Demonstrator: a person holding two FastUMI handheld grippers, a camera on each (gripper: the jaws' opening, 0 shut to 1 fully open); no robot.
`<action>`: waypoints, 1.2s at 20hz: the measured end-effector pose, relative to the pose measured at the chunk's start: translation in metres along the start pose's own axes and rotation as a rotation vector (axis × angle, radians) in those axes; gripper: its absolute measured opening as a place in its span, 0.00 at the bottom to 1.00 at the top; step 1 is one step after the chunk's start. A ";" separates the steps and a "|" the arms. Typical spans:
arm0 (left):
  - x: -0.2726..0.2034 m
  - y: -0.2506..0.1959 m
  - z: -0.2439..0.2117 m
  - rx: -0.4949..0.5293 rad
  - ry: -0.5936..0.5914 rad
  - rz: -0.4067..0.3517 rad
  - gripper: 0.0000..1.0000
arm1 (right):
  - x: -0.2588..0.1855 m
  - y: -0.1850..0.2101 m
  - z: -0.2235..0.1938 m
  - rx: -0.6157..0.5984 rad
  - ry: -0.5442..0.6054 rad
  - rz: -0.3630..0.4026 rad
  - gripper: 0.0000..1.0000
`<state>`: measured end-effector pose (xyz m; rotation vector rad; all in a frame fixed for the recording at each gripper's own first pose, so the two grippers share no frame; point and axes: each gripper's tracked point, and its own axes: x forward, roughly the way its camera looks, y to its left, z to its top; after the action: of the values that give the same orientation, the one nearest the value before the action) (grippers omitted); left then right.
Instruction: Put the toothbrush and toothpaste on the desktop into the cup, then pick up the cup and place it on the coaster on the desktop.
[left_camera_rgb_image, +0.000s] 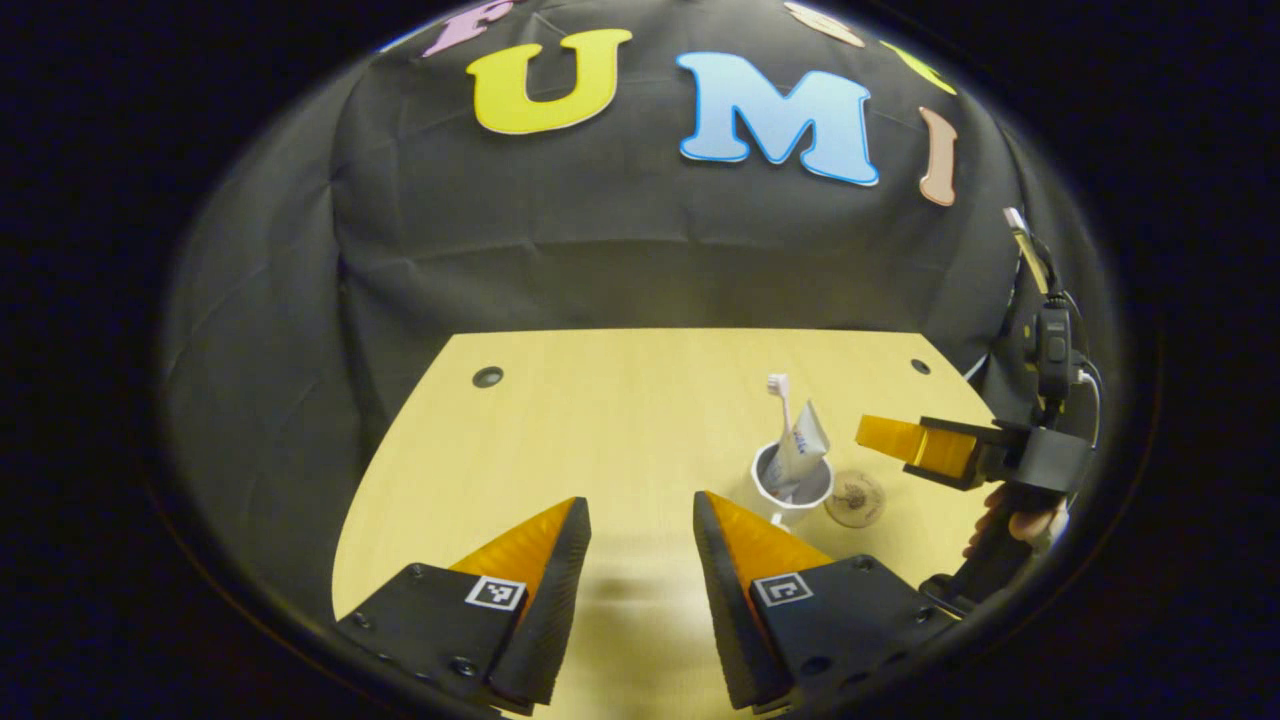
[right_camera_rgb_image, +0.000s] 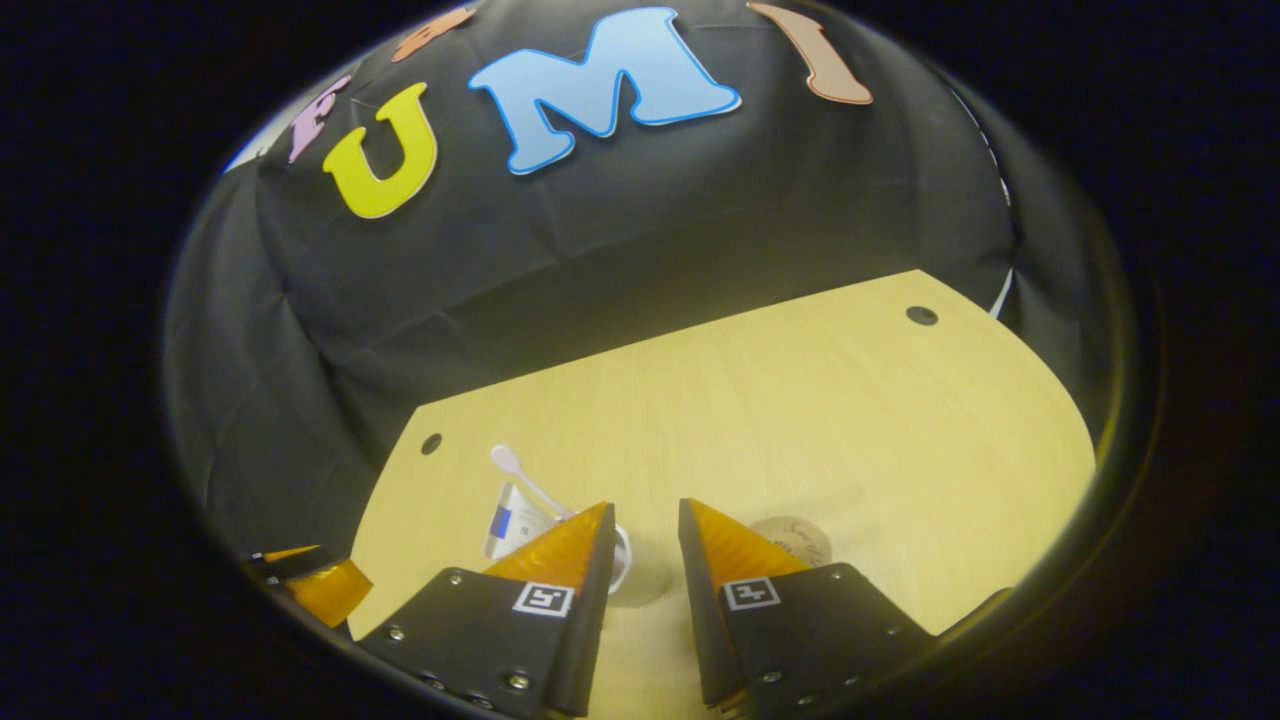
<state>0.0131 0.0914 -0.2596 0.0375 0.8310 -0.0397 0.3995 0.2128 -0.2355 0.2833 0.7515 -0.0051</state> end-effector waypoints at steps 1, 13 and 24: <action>0.002 -0.007 -0.001 0.010 0.008 -0.014 0.68 | 0.000 -0.005 -0.001 0.008 0.001 -0.006 0.40; 0.047 -0.080 -0.039 0.158 0.266 -0.241 0.68 | -0.017 -0.086 -0.012 0.135 0.018 -0.124 0.40; 0.093 -0.076 -0.098 0.267 0.576 -0.306 0.64 | -0.050 -0.156 -0.028 0.227 0.020 -0.244 0.40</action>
<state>-0.0007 0.0184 -0.3958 0.1789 1.3976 -0.4446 0.3275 0.0649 -0.2603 0.4059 0.8032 -0.3202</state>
